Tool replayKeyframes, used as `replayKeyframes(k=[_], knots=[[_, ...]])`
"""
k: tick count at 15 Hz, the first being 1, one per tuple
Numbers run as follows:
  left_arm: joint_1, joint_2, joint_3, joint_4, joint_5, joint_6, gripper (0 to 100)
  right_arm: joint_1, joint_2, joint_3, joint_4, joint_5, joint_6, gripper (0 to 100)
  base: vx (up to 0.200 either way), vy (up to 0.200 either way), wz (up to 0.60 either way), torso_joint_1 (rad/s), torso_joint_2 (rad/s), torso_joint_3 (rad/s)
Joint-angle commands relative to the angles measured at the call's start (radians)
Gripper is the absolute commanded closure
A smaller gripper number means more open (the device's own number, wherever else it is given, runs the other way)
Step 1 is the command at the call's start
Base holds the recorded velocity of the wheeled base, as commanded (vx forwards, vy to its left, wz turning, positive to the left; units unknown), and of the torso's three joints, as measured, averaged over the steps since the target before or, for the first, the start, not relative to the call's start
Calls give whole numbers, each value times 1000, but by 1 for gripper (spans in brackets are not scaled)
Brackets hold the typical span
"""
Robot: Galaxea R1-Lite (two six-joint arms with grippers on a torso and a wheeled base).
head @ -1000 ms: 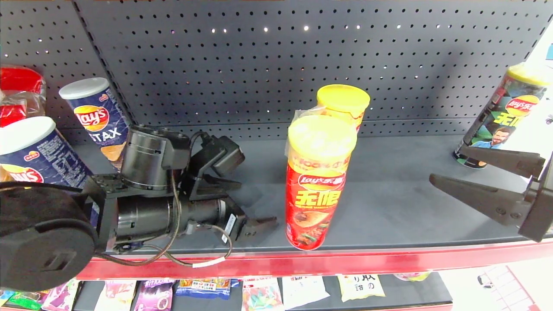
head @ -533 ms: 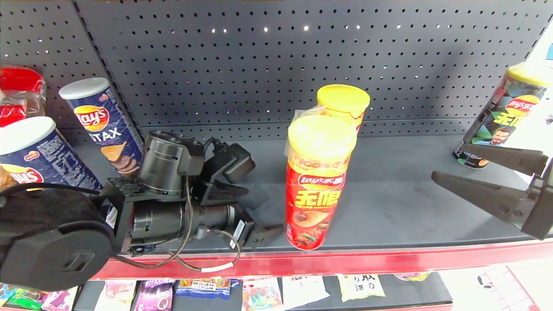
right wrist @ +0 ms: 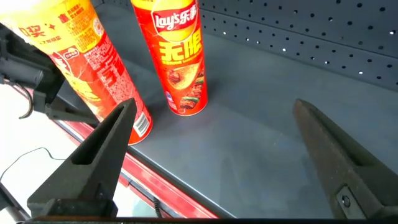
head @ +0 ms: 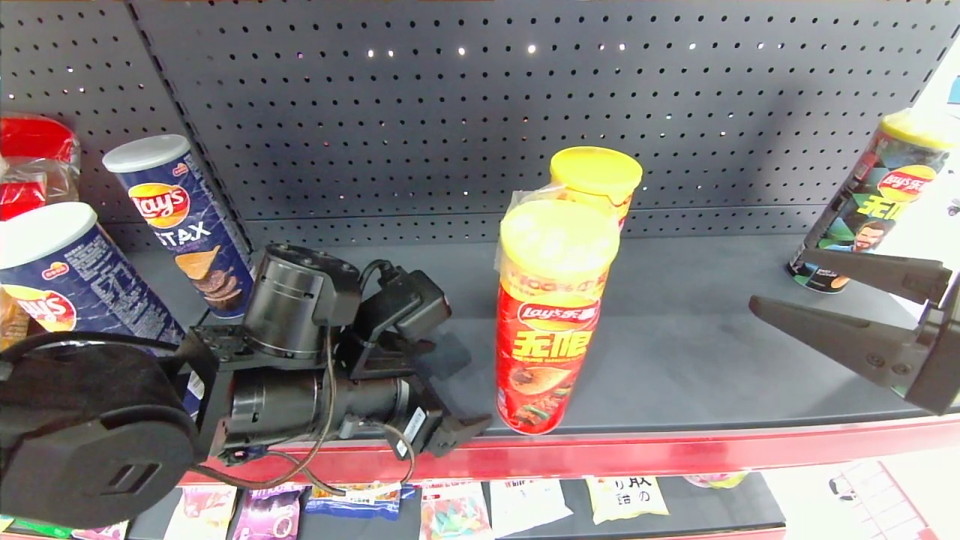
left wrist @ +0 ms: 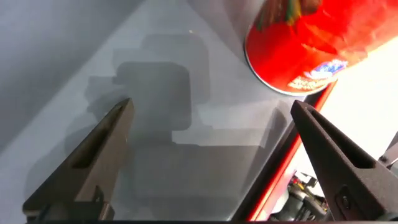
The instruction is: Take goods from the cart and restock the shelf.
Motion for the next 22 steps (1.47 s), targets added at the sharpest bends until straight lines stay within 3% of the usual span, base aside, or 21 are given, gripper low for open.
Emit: replayKeyframes(k=[1, 22], knots=[[1, 0, -1, -2, 0, 1, 0, -1, 2, 2, 0, 0, 0, 0, 0, 0, 0, 0, 0, 0], [-30, 95, -139, -2, 0, 0, 0, 1, 8, -5, 2, 0, 1, 0, 0, 0, 0, 0, 0, 0]])
